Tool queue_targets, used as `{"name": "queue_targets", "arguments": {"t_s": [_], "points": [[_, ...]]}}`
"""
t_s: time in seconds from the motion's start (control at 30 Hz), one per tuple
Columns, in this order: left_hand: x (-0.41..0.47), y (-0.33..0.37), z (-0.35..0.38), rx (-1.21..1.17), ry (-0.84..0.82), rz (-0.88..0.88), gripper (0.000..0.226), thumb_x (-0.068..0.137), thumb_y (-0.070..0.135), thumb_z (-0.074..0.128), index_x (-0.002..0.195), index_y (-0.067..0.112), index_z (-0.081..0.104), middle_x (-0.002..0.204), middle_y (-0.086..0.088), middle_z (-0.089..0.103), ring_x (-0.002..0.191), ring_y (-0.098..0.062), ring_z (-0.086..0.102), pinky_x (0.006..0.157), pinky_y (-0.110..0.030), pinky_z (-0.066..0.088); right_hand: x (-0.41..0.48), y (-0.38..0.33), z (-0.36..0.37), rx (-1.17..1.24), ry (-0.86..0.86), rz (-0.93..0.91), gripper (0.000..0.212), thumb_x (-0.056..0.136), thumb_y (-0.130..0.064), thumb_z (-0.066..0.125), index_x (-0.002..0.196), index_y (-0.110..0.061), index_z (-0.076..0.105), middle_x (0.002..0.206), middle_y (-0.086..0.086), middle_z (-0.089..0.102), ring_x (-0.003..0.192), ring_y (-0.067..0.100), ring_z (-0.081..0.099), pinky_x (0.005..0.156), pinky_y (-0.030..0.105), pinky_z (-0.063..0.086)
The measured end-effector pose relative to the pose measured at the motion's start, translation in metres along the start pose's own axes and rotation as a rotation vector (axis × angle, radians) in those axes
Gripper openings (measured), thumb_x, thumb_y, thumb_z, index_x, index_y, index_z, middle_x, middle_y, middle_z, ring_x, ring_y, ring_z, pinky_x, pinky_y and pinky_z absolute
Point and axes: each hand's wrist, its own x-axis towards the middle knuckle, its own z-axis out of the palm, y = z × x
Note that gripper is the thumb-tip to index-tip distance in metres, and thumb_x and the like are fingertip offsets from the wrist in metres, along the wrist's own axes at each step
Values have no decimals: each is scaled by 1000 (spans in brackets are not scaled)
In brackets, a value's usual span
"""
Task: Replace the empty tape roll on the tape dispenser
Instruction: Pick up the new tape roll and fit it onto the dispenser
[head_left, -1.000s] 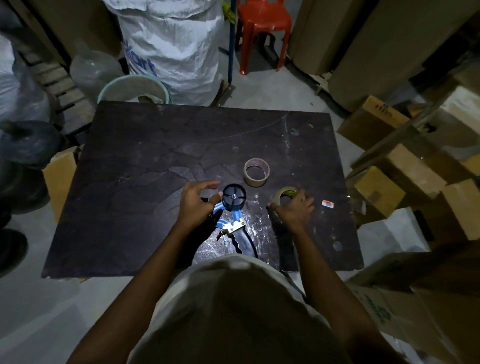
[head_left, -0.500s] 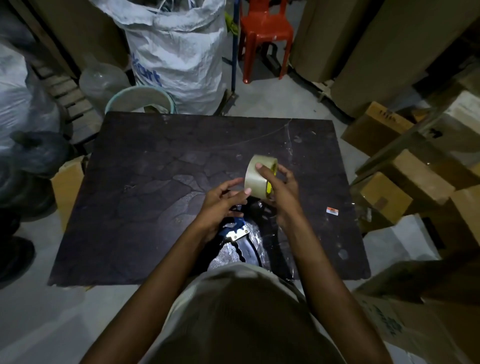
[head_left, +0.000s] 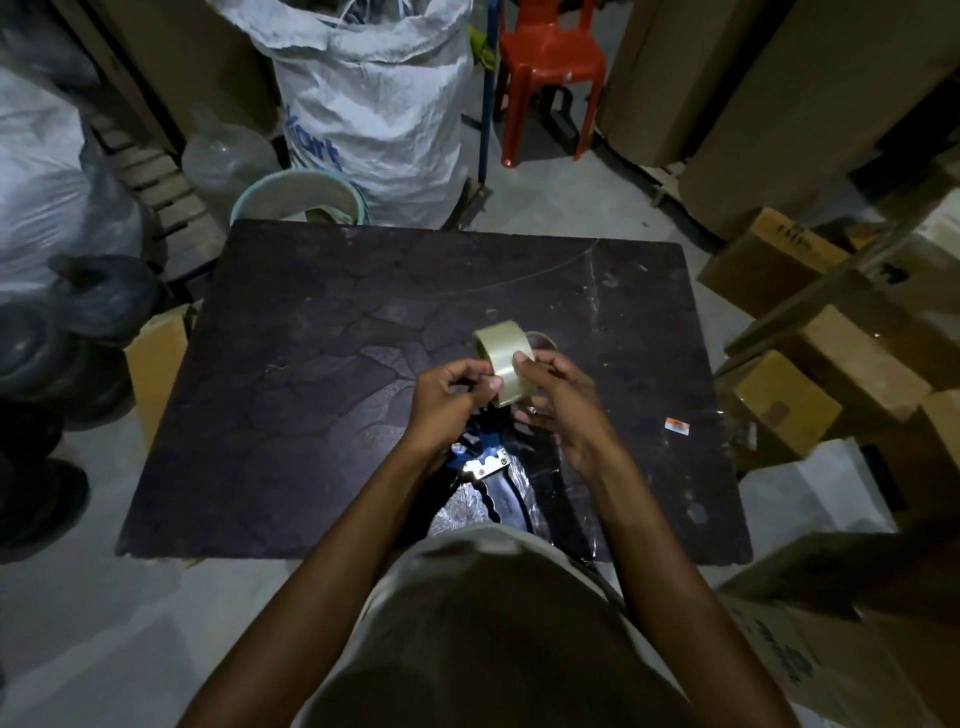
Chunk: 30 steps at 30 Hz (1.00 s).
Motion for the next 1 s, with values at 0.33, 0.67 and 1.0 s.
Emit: {"name": "queue_targets", "arguments": {"t_s": [0.33, 0.67, 1.0], "points": [[-7, -3, -10, 200, -80, 140, 15, 86, 0, 74, 98, 9, 74, 89, -7, 71, 80, -7, 63, 65, -12, 48, 5, 3, 2, -61, -34, -195, 23, 91, -18, 76, 111, -5, 75, 107, 13, 78, 91, 18, 75, 77, 28, 61], [8, 4, -21, 52, 42, 181, 45, 93, 38, 71, 136, 44, 59, 128, 3, 67, 116, -11, 64, 87, -18, 53, 10, 15, -3, -249, -76, -402, 22, 88, -3, 76, 109, -10, 76, 99, 4, 78, 87, 6, 72, 83, 27, 58], [12, 4, -29, 262, 108, 347, 21, 84, 42, 71, 105, 39, 74, 104, 20, 69, 107, -17, 63, 84, -39, 54, 16, 23, -2, -369, -107, -463, 32, 84, -1, 80, 103, -26, 76, 100, 6, 75, 84, 6, 67, 82, 26, 55]]}}
